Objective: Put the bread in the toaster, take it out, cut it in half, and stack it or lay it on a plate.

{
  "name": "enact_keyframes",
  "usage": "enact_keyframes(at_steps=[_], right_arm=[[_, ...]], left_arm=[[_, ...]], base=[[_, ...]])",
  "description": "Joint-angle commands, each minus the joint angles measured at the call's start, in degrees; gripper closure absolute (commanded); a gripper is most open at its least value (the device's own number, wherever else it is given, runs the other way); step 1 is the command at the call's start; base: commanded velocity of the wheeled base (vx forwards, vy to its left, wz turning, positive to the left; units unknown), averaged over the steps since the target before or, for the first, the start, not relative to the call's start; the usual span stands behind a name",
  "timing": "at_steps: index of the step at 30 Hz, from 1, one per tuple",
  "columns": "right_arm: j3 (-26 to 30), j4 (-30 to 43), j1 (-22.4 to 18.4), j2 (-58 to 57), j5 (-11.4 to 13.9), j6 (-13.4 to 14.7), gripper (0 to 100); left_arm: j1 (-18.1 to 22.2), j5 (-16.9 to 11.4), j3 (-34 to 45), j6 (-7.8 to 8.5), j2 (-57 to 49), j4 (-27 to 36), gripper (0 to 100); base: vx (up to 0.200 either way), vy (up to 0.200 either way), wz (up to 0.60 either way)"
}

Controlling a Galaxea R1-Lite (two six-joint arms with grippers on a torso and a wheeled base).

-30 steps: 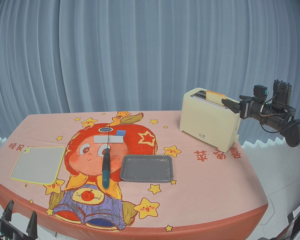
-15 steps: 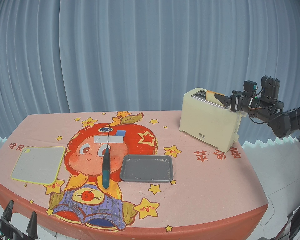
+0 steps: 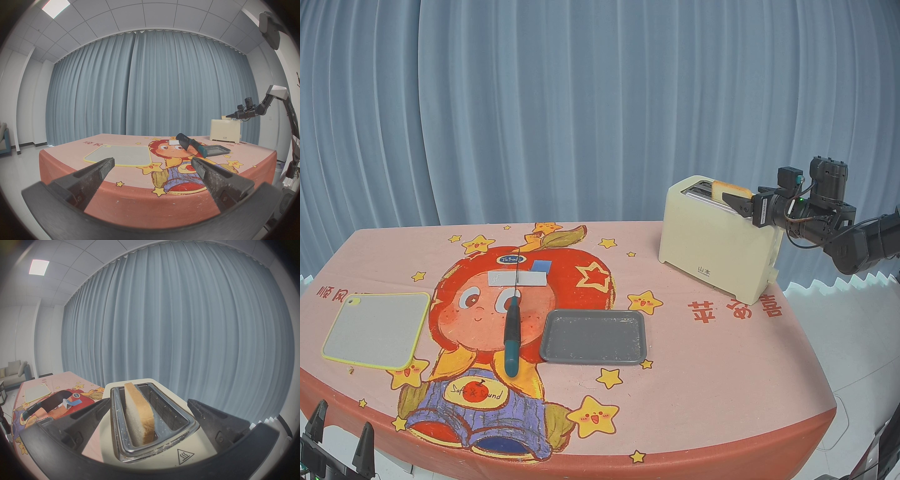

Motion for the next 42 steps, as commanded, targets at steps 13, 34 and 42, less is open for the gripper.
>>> enact_keyframes(at_steps=[13,34,42], right_arm=[[0.41,-0.27,0.37,-0.1,-0.87,0.08,100],[1.55,-0.97,0.46,-8.01,-0.87,1.66,100],[5.15,-1.23,0.72,-12.23,-0.78,2.45,100]], left_arm=[[0.02,0.02,1.01,-0.01,-0.14,-0.07,0],[0.02,0.02,1.01,-0.01,-0.14,0.02,0],[0.02,0.02,1.01,-0.01,-0.14,-0.07,0]], base=[[0.0,0.0,0.0],[0.0,0.0,0.0],[0.0,0.0,0.0]])
